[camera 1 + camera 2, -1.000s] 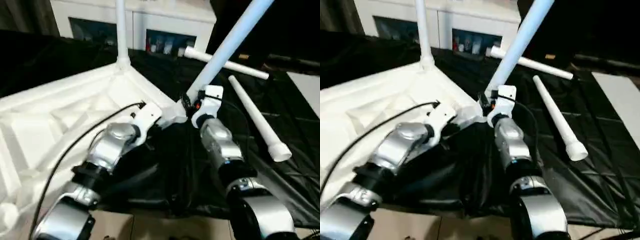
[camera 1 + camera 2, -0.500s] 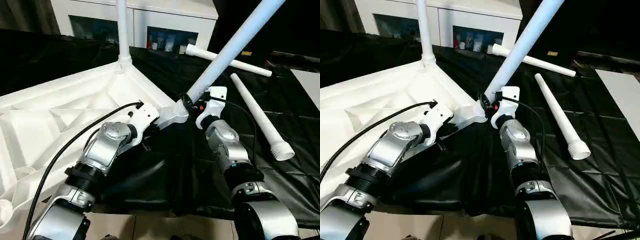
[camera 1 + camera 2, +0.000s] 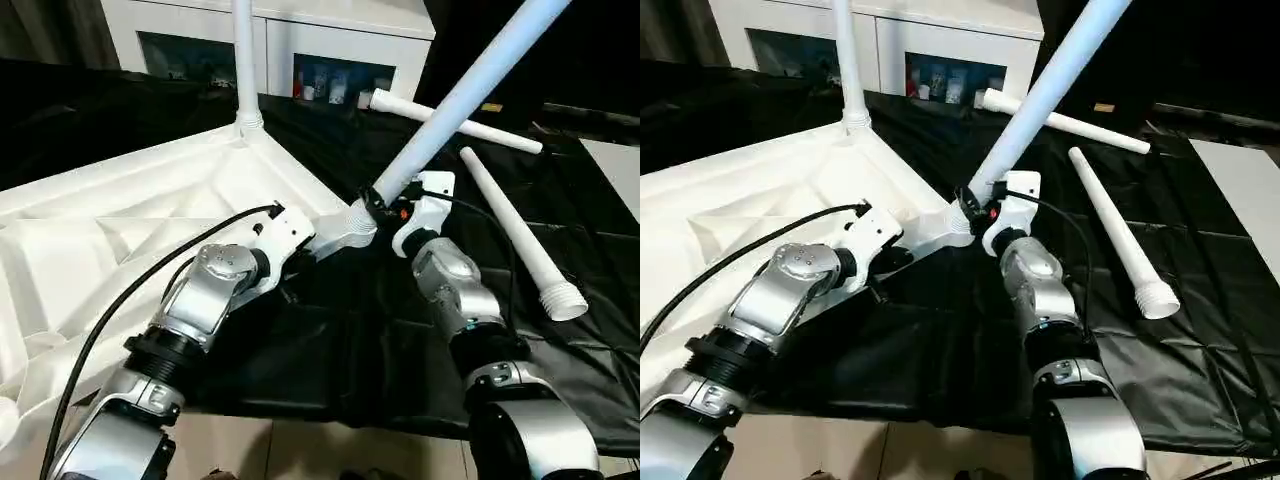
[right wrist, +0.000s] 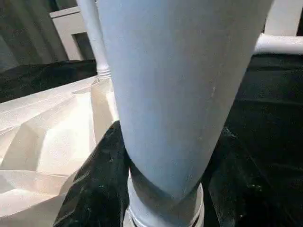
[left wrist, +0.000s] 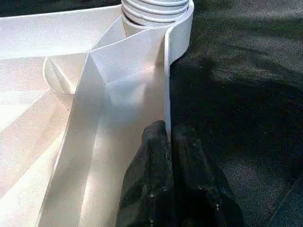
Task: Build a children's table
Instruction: Insert table leg to table base
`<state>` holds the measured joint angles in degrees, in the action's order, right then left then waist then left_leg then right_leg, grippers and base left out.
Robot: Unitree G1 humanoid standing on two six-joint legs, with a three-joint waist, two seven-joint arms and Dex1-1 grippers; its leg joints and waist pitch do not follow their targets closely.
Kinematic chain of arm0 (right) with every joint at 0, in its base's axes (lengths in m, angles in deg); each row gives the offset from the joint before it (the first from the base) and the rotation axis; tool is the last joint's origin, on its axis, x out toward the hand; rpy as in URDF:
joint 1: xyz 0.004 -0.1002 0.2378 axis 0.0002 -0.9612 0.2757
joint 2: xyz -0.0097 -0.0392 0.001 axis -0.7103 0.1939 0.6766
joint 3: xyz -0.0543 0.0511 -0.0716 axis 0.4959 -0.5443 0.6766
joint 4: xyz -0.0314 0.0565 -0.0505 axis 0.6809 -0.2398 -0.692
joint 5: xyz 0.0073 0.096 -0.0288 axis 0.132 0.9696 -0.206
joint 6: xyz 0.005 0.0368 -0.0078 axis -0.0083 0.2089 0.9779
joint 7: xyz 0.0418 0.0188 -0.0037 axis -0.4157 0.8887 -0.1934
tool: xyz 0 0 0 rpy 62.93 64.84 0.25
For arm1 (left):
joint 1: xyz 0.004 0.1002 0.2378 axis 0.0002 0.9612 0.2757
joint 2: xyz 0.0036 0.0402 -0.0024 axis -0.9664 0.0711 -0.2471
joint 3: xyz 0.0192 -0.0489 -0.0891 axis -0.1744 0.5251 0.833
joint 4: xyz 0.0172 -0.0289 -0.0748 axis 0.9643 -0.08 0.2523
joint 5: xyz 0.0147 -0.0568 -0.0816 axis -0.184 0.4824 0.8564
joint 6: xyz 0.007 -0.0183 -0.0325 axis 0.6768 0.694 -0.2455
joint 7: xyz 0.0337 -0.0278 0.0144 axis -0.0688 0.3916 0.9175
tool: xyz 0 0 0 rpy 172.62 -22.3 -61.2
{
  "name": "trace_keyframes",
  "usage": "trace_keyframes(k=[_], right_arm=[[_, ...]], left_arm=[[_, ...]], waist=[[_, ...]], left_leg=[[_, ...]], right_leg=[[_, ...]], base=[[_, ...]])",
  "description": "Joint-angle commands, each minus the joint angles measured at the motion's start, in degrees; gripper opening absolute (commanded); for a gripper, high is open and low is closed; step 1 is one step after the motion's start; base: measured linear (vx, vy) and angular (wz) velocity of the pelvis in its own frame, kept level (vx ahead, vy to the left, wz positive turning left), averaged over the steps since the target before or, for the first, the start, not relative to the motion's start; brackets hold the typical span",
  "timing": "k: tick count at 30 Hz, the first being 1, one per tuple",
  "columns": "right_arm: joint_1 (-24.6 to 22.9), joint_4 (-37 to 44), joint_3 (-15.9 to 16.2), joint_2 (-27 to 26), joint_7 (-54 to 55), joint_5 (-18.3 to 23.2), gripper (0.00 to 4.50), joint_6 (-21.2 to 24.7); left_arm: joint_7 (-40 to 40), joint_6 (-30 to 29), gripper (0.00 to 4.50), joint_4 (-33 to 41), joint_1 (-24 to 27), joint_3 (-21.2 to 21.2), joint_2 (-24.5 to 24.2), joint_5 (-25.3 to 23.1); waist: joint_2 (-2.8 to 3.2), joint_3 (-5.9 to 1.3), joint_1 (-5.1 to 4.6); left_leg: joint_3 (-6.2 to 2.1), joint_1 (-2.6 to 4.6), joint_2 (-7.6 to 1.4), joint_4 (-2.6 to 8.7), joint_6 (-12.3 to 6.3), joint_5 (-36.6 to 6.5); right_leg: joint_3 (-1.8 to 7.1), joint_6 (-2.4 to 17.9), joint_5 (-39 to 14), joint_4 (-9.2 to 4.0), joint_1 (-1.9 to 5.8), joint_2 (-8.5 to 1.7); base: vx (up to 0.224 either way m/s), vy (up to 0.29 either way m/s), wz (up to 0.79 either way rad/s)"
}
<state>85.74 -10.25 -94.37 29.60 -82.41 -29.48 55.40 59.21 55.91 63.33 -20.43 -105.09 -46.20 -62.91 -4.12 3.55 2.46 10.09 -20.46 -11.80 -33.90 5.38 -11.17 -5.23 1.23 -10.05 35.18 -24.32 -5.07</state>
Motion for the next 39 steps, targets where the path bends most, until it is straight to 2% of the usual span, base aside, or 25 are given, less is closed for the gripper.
trace_keyframes(k=[1,5,11,16,19,22,23,26,27,29,31,33,35,38,39], right_arm=[[0.53,0.18,0.26,-0.97,-2.91,1.47,2.32,2.62],[0.94,0.54,-0.59,-1.08,-4.53,3.1,2.32,3.67],[1.1,1.09,-0.7,-0.67,-5.9,3.54,2.32,4.57],[1.14,1.66,-1.09,-0.69,-6.35,3.98,2.32,4.77],[1.31,2.58,-2.45,-1.05,-7.59,6.25,2.32,5.53],[1.75,5.51,-6.67,-1.85,-10.6,12.88,2.32,9.32],[1.85,6.41,-7.68,-1.66,-11.82,14.84,2.32,11.27],[1.81,7.1,-8.15,-1.03,-12.56,15.4,2.32,11.67],[1.67,7.23,-7.81,-0.58,-13.06,15.13,2.04,11.47],[1.43,7.38,-8.24,0.23,-12.9,15.54,2.04,11.33],[1.28,7.29,-8.09,0.6,-12.14,14.85,2.04,10.78],[0.96,7.49,-8.1,0.84,-12.05,14.66,2.04,10.4],[0.3,8.79,-8.5,0.97,-11.77,14.97,1.83,11.27],[-0.38,10.01,-8.72,1.13,-11.7,15.3,1.83,12.12],[-0.99,10.93,-8.76,1.24,-11.83,15.45,1.83,12.62]], left_arm=[[0.45,2.52,0.0,3.67,-0.51,-0.36,0.66,0.65],[0.42,2.34,0.0,3.72,-0.43,-0.28,0.73,0.73],[0.6,2.16,0.0,3.76,-0.38,-0.34,0.77,0.75],[0.74,2.02,0.0,3.89,-0.35,-0.42,0.74,0.81],[0.77,2.06,0.0,3.98,-0.22,-0.43,0.66,0.8],[0.94,2.13,0.0,4.21,0.0,-0.37,0.46,0.8],[0.96,2.12,0.0,4.28,0.06,-0.35,0.36,0.78],[0.91,2.17,0.0,4.36,0.1,-0.36,0.23,0.8],[0.81,2.47,0.0,4.34,0.09,-0.36,0.2,0.73],[0.94,7.6,0.0,3.81,-0.17,-1.06,-0.2,-0.06],[-0.05,9.46,0.0,3.75,-0.19,-1.26,-0.34,-0.83],[2.07,9.33,0.0,4.45,-0.13,-0.12,0.27,1.66],[1.98,10.07,0.45,5.49,-0.12,1.38,0.96,3.24],[1.47,11.35,0.64,6.2,-0.09,1.7,0.84,3.18],[1.33,11.55,0.72,6.65,0.04,2.03,0.79,3.36]], waist=[[0.47,-4.39,0.49],[0.36,-4.42,0.54],[0.54,-4.46,0.62],[0.57,-4.61,1.18],[0.48,-4.63,1.31],[0.45,-4.68,1.3],[0.4,-4.74,1.38],[0.36,-4.77,1.47],[0.31,-4.78,1.48],[0.33,-4.71,1.58],[0.38,-4.7,1.57],[0.34,-4.72,1.64],[0.35,-4.7,1.8],[0.5,-4.77,2.31],[0.3,-4.65,2.51]], left_leg=[[0.12,0.08,-1.36,3.69,-4.57,-3.75],[0.12,0.07,-1.38,3.59,-5.17,-2.74],[0.12,0.17,-1.44,3.57,-5.28,-2.79],[0.21,0.38,-1.42,3.42,-5.77,-0.85],[0.18,0.29,-1.39,3.44,-5.8,-1.19],[0.18,0.29,-1.45,3.43,-5.99,-1.56],[0.12,0.33,-1.49,3.37,-6.67,-0.63],[0.14,0.27,-1.44,3.24,-7.02,0.83],[0.17,0.22,-1.37,3.2,-7.05,1.06],[0.16,0.16,-1.33,3.26,-6.59,-0.11],[0.16,0.21,-1.38,3.29,-6.19,-0.71],[0.27,0.3,-1.32,3.26,-5.64,-0.89],[0.27,0.14,-1.26,3.24,-5.3,-1.14],[0.22,0.28,-1.5,3.25,-4.98,-1.41],[0.29,0.28,-1.47,3.27,-4.84,-1.74]], right_leg=[[3.31,15.05,-0.67,-2.57,4.33,-3.25],[3.28,15.27,-0.03,-2.46,4.31,-3.24],[3.26,15.58,-0.13,-2.42,4.23,-3.29],[3.26,16.25,2.67,-2.09,4.2,-3.22],[3.28,16.08,2.14,-2.1,4.36,-3.3],[3.36,15.97,2.26,-2.07,4.43,-3.33],[3.29,16.18,3.6,-1.95,4.4,-3.26],[3.2,16.51,4.67,-1.8,4.37,-3.25],[3.18,16.54,4.5,-1.79,4.37,-3.26],[3.18,16.11,2.36,-2.09,4.45,-3.33],[3.2,15.76,1.51,-2.16,4.4,-3.33],[3.24,15.59,1.34,-2.11,4.28,-3.23],[3.26,15.36,1.18,-2.11,4.36,-3.23],[3.22,15.71,1.8,-2.01,4.2,-3.27],[3.2,15.58,1.57,-2.04,4.15,-3.13]], base=[[0.0,0.0,0.0],[0.0,0.0,0.0],[0.0,0.0,0.0],[0.0,0.0,0.0],[0.0,0.0,0.0],[0.0,0.0,0.0],[0.0,0.0,0.0],[0.0,0.0,0.0],[0.0,0.0,0.0],[0.0,0.0,0.0],[0.0,0.0,0.0],[0.0,0.0,0.0],[0.0,0.0,0.0],[0.0,0.0,0.0],[0.0,0.0,0.0]])
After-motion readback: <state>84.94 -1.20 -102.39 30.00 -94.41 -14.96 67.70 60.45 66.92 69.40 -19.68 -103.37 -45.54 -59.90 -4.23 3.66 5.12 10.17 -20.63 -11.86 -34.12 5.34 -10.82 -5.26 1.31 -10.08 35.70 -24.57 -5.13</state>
